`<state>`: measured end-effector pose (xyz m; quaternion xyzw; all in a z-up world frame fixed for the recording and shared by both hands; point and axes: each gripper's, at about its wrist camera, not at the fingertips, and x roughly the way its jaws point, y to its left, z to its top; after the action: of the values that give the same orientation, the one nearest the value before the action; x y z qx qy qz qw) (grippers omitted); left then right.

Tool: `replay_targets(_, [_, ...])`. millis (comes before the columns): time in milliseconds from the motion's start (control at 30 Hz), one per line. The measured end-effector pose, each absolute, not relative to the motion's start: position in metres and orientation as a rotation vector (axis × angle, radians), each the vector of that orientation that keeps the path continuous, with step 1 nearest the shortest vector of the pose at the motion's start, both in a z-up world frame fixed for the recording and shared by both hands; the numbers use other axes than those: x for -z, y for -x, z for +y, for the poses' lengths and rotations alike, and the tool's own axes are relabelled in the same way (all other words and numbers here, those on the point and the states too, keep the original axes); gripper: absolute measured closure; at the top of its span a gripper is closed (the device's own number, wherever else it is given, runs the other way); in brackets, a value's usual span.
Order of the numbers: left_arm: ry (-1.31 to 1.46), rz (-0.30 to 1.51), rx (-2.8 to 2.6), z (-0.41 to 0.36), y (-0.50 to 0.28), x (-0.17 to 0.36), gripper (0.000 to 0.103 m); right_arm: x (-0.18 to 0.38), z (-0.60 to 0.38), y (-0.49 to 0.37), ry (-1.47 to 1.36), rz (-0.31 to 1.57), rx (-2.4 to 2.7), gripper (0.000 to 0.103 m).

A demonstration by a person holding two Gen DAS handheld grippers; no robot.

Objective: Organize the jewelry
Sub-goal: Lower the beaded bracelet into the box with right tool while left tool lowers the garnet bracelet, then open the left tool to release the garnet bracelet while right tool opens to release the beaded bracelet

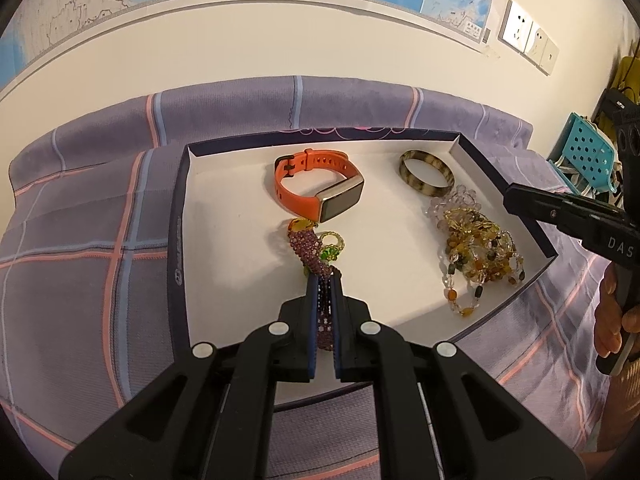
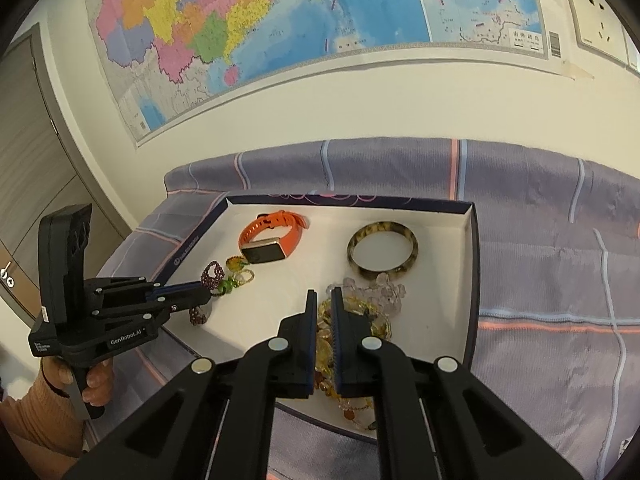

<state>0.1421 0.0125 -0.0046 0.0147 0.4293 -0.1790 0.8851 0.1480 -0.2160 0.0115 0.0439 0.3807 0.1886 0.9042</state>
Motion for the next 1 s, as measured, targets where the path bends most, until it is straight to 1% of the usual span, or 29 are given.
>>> replay_targets(233, [-0.036,0.909,0.372,0.010,-0.143,0.008,0.096,-0.004,-0.216,-0.145,-0.094,0.806,-0.392,0.097])
replay_targets(300, [-0.040,0.911,0.368,0.010,-0.142,0.010,0.092,-0.002,-0.216,-0.144,-0.094,0.811,-0.392,0.097])
replay_targets(533, [-0.047,0.911,0.366,0.009,-0.139,0.010,0.090,0.000,-0.217,-0.140,-0.093,0.813,-0.390,0.095])
replay_targets(633, [-0.059,0.905,0.363,0.009,-0.137,0.010,0.086,0.003,-0.217,-0.138,-0.094,0.817,-0.386,0.095])
replay_targets(700, [-0.064,0.899,0.360,0.009,-0.134,0.010,0.080,0.004,-0.217,-0.136,-0.089,0.817,-0.382,0.095])
replay_targets(767, [-0.069,0.888,0.356,0.009,-0.132,0.009,0.076,0.004,-0.216,-0.134,-0.079,0.817,-0.381,0.095])
replay_targets(833, [-0.076,0.878,0.352,0.008,-0.128,0.007,0.073,0.005,-0.215,-0.132,-0.073,0.817,-0.376,0.091])
replay_targets(900, [-0.085,0.863,0.346,0.008,-0.124,0.005,0.063,0.005,-0.213,-0.131,-0.064,0.816,-0.370,0.088])
replay_targets(967, [-0.090,0.851,0.341,0.008,-0.120,0.003,0.058,0.005,-0.213,-0.129,-0.059,0.815,-0.365,0.085])
replay_targets(1000, [-0.090,0.847,0.340,0.008,-0.118,0.002,0.057,0.005,-0.213,-0.127,-0.057,0.813,-0.361,0.083])
